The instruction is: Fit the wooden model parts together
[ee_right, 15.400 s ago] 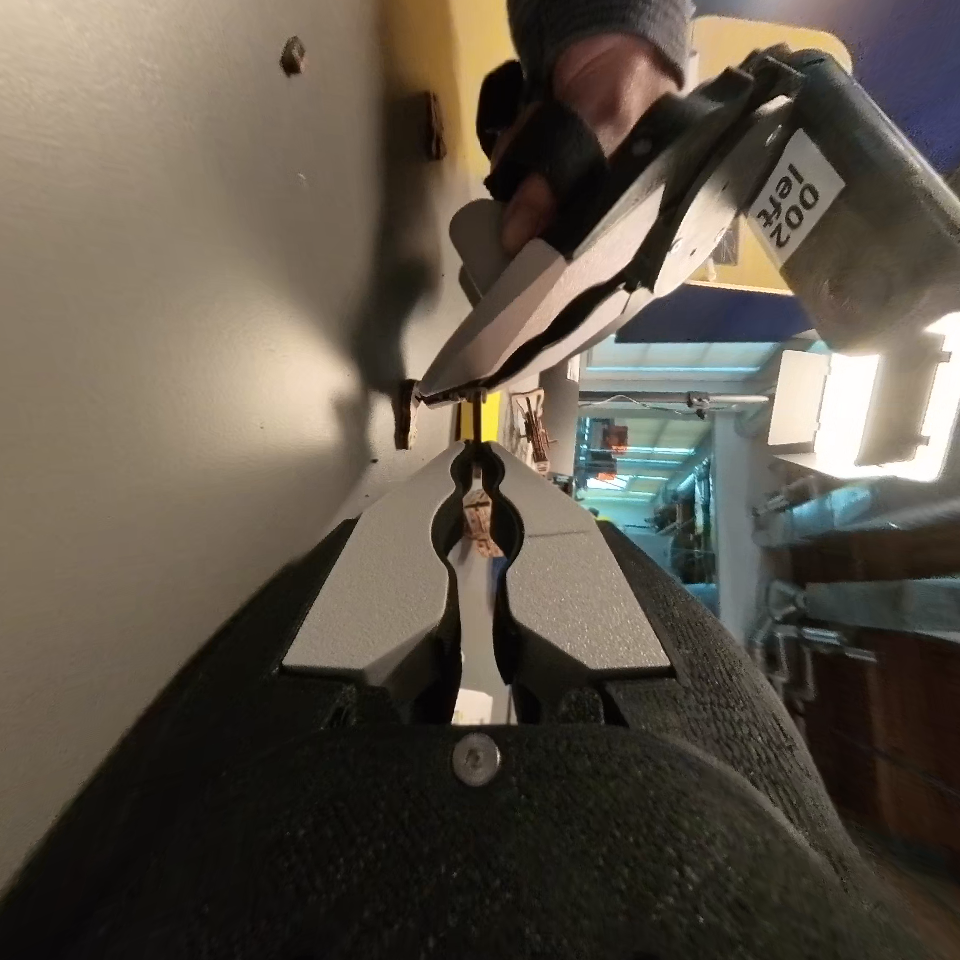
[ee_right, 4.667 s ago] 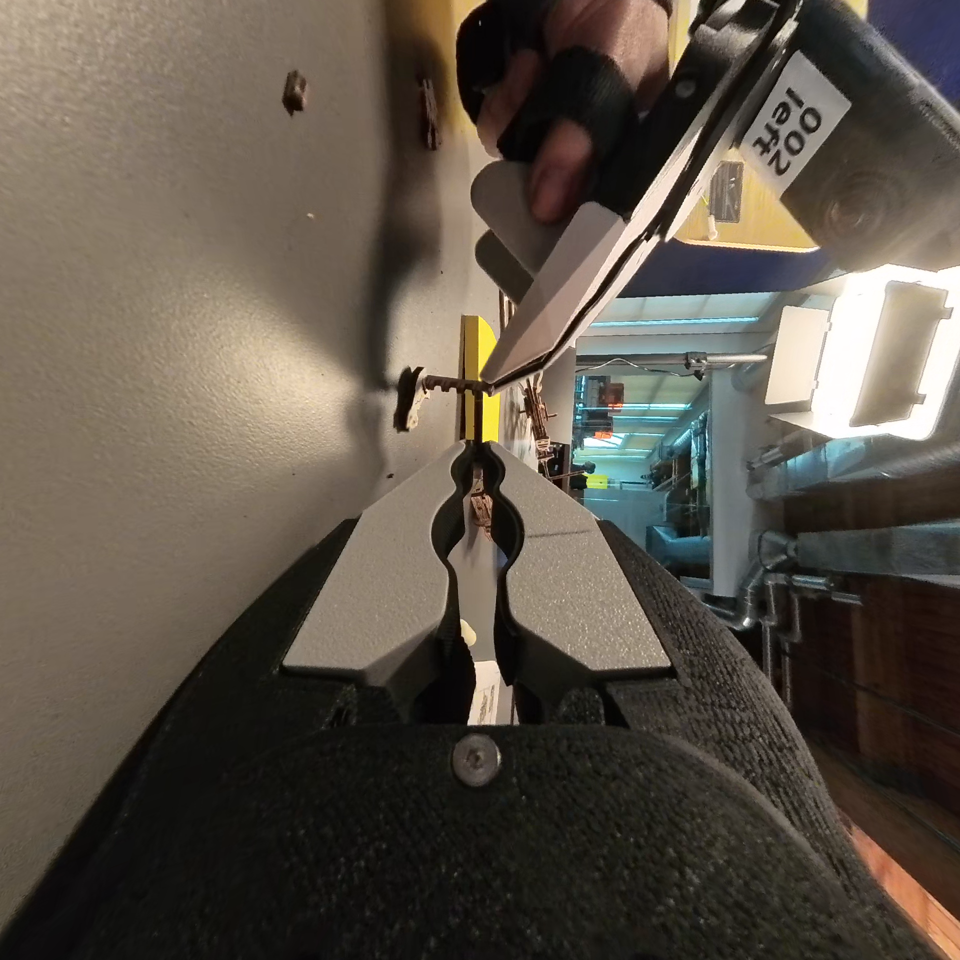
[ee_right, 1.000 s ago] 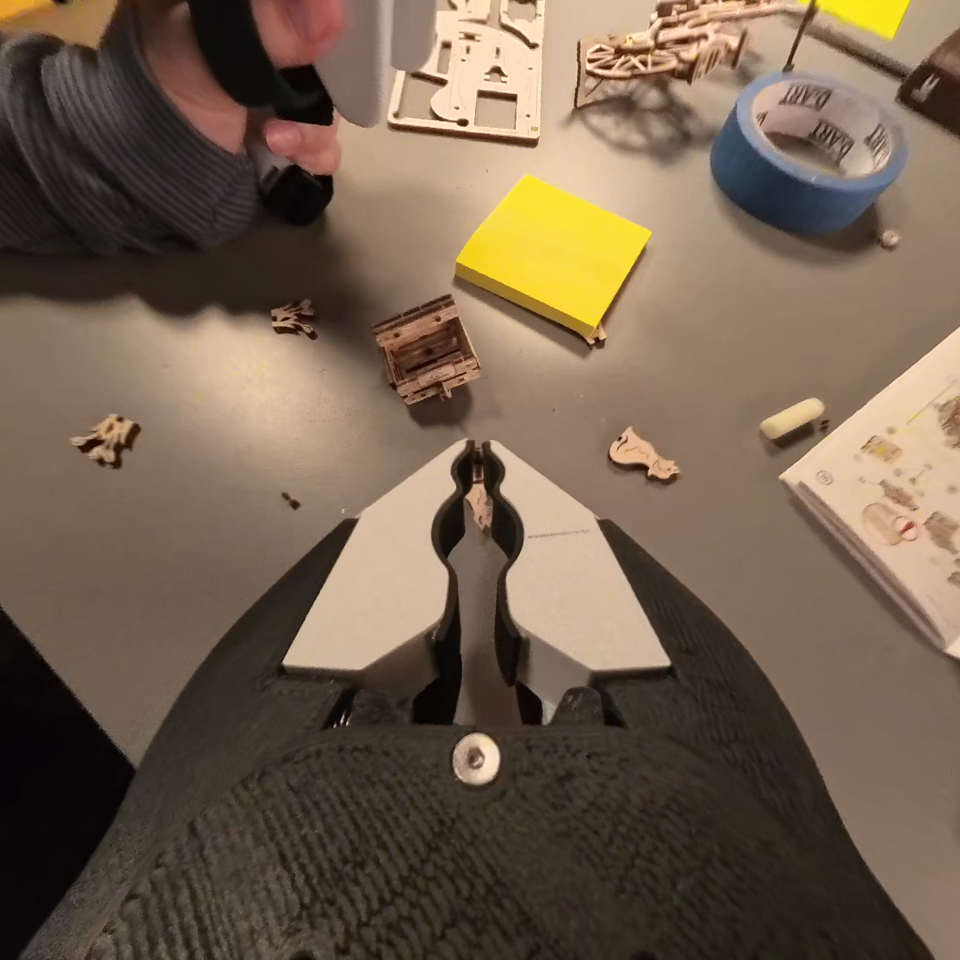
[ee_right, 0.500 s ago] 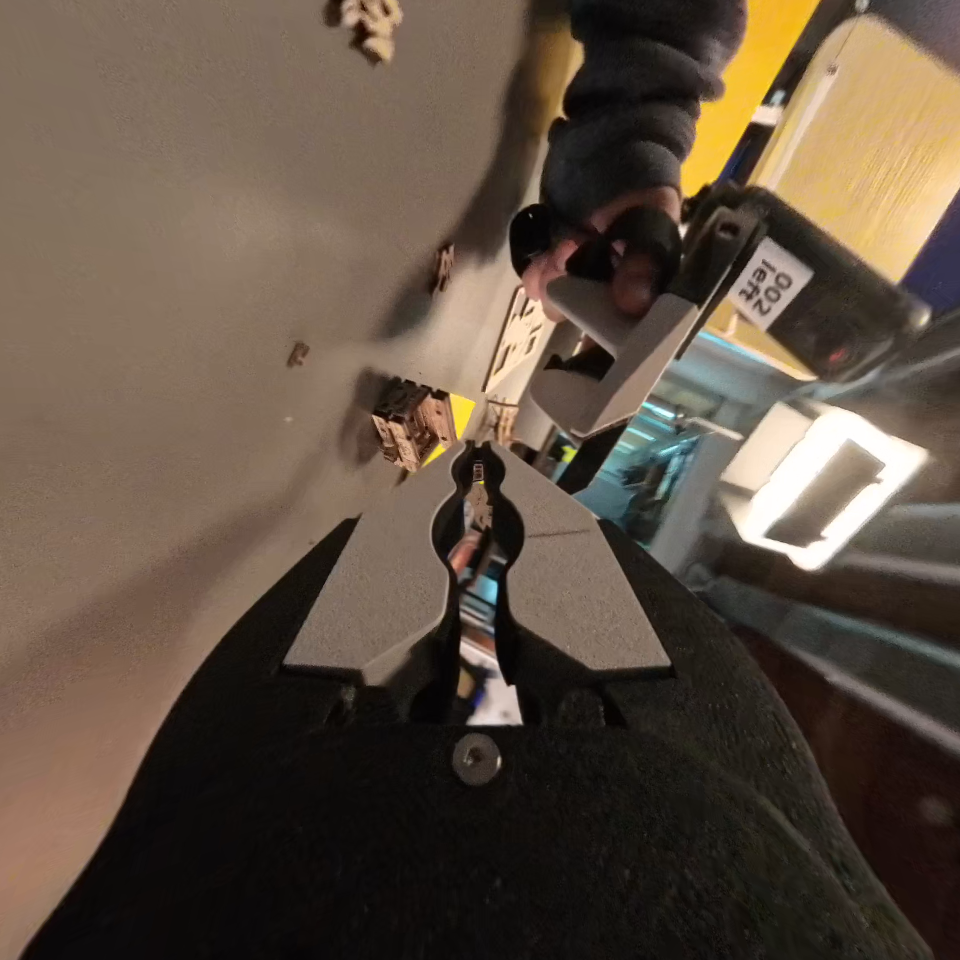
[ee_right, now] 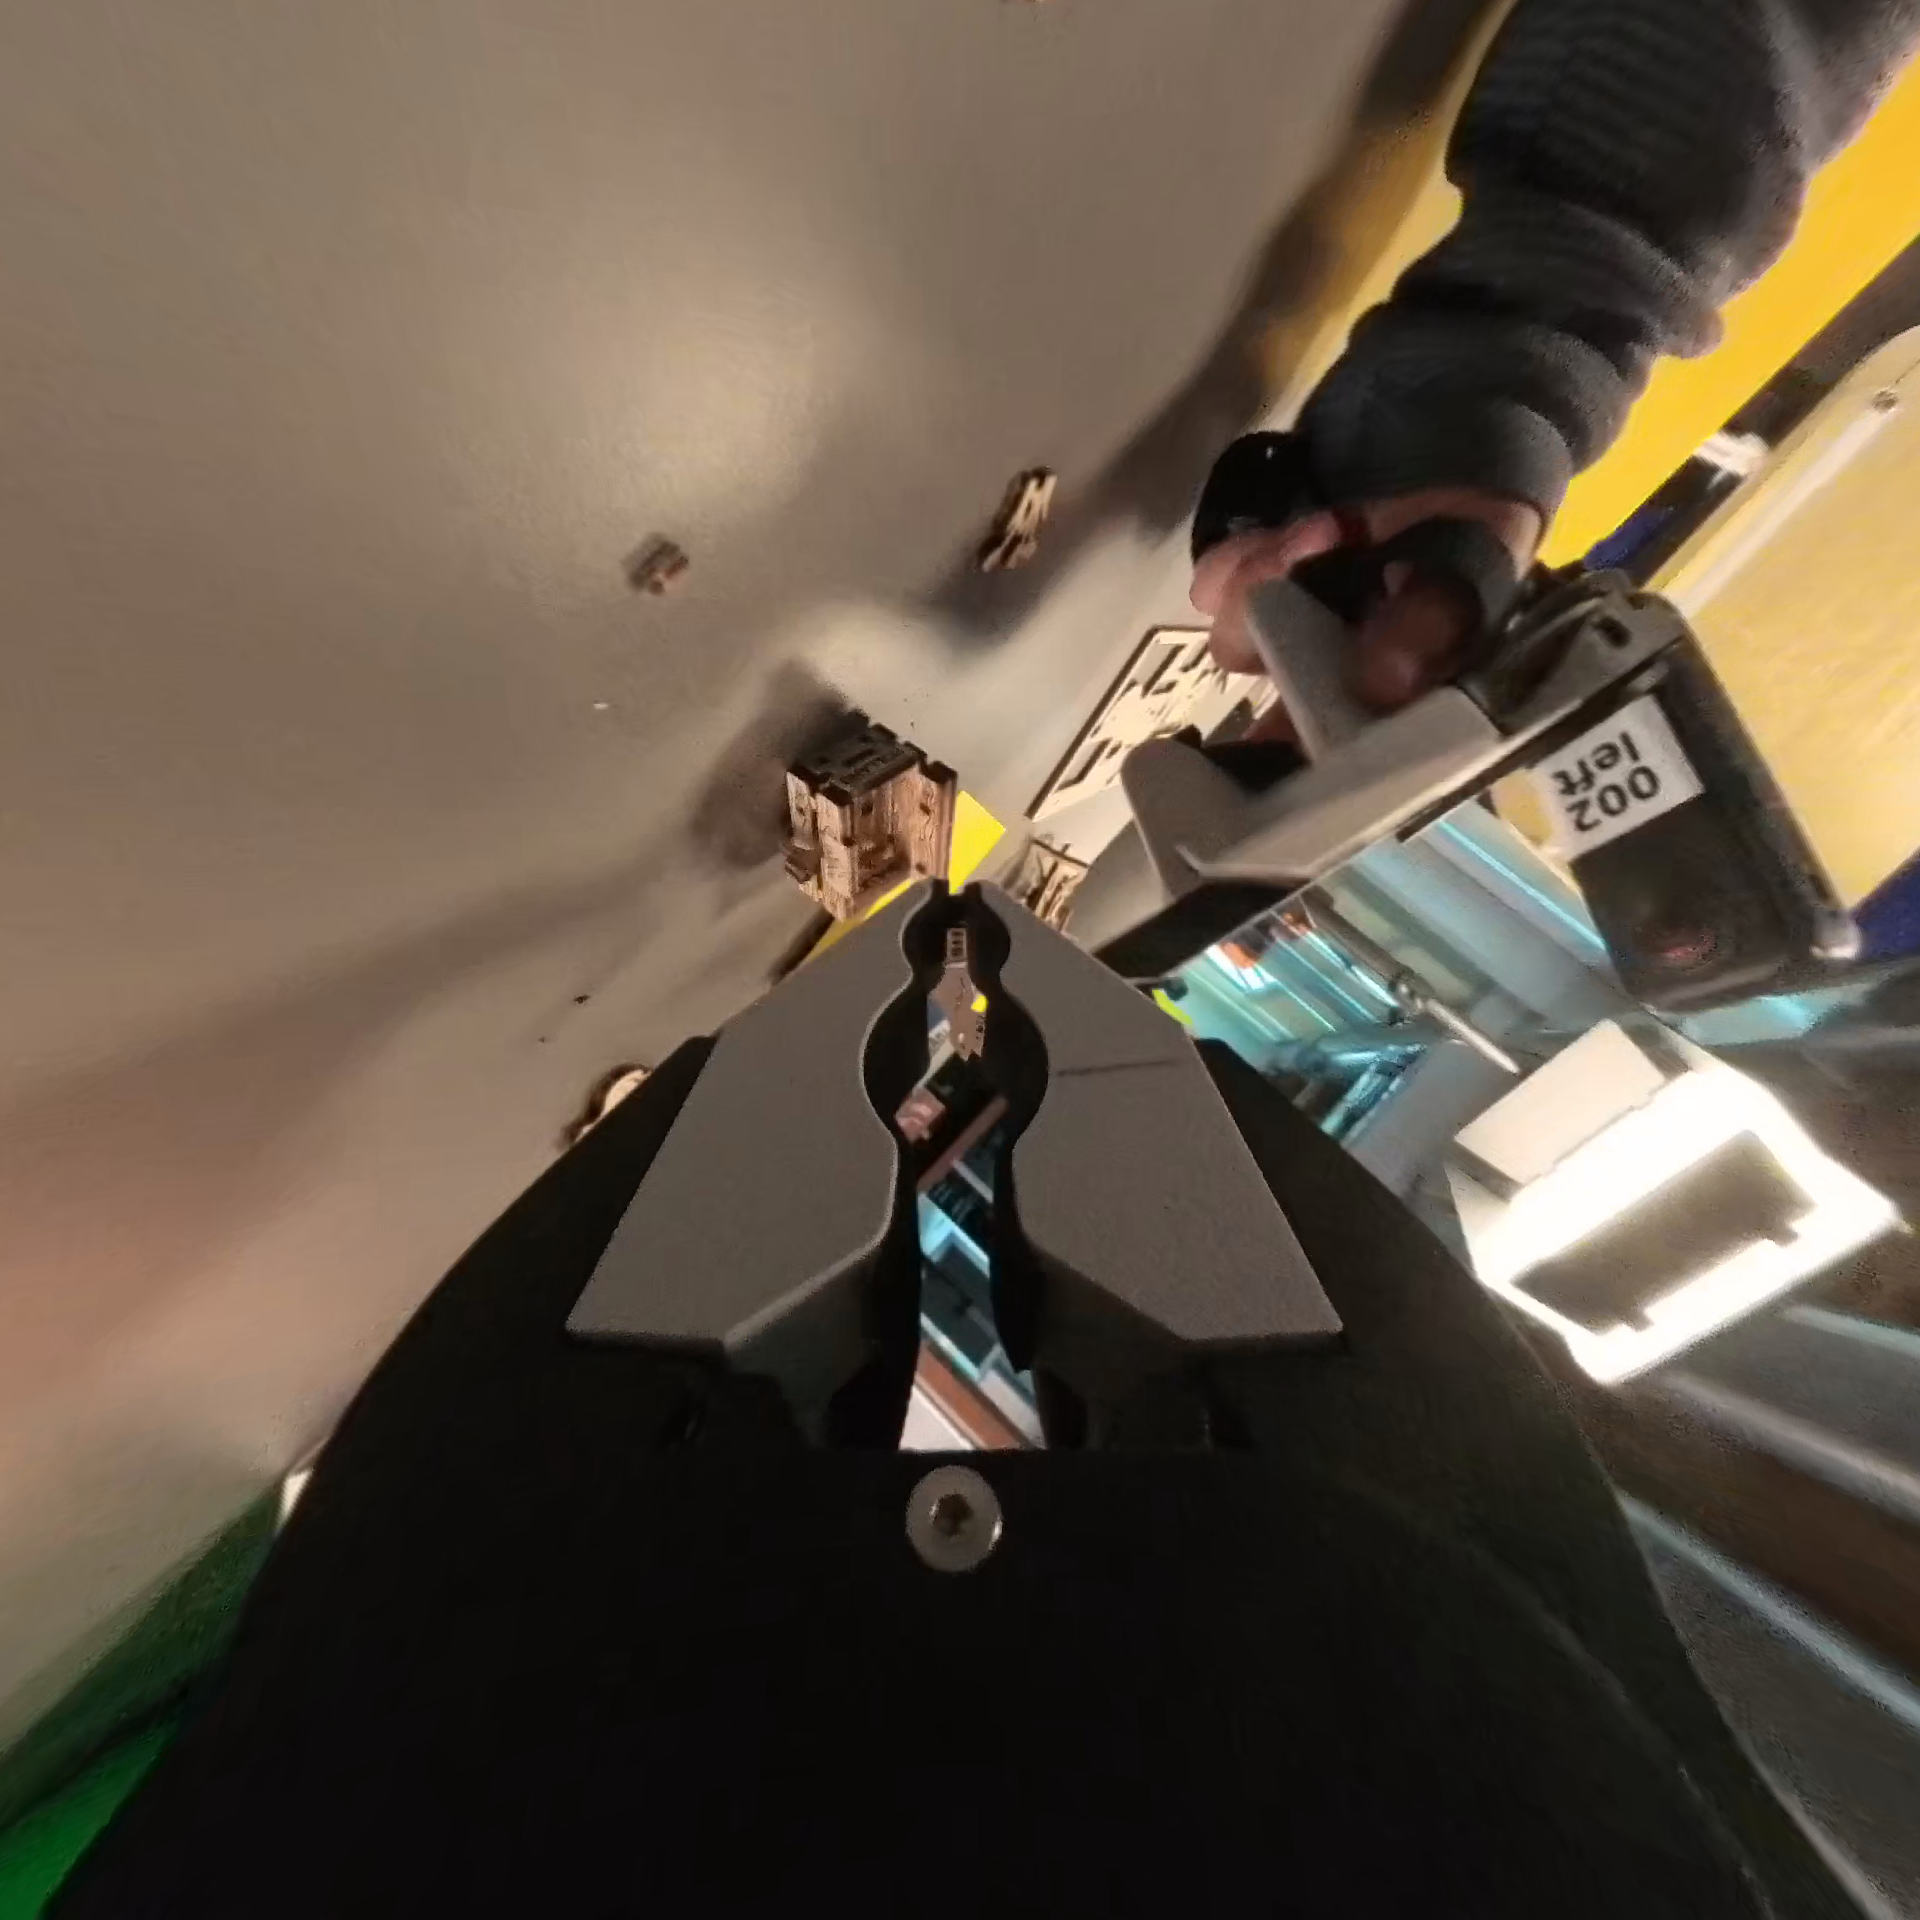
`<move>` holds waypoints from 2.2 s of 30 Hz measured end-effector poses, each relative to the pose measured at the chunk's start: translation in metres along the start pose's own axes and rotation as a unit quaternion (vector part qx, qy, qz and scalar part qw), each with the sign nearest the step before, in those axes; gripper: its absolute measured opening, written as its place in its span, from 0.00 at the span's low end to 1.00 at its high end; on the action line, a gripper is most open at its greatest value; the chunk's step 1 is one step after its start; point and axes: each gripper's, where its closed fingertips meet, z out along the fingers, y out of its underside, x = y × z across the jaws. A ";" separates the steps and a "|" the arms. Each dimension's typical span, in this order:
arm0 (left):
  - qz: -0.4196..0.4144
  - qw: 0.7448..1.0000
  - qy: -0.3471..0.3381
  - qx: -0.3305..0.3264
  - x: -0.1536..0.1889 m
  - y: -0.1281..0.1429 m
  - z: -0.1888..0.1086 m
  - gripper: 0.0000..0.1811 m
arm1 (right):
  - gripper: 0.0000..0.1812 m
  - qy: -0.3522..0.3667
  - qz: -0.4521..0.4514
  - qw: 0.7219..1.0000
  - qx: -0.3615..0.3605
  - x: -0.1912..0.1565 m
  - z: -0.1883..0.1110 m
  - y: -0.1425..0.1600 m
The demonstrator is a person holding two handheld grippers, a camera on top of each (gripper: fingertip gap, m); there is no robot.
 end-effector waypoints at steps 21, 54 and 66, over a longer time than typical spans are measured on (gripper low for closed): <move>-0.191 0.949 0.138 0.209 0.010 -0.063 -0.015 0.18 | 0.01 0.229 -0.088 0.962 -0.119 0.079 -0.031 0.035; -0.231 0.913 0.240 0.235 0.032 -0.071 -0.010 0.00 | 0.05 0.272 -0.082 0.954 -0.099 0.084 -0.037 0.020; -0.023 0.954 0.065 0.290 0.021 -0.085 -0.025 0.00 | 0.07 0.082 0.693 0.704 0.132 0.088 -0.048 0.045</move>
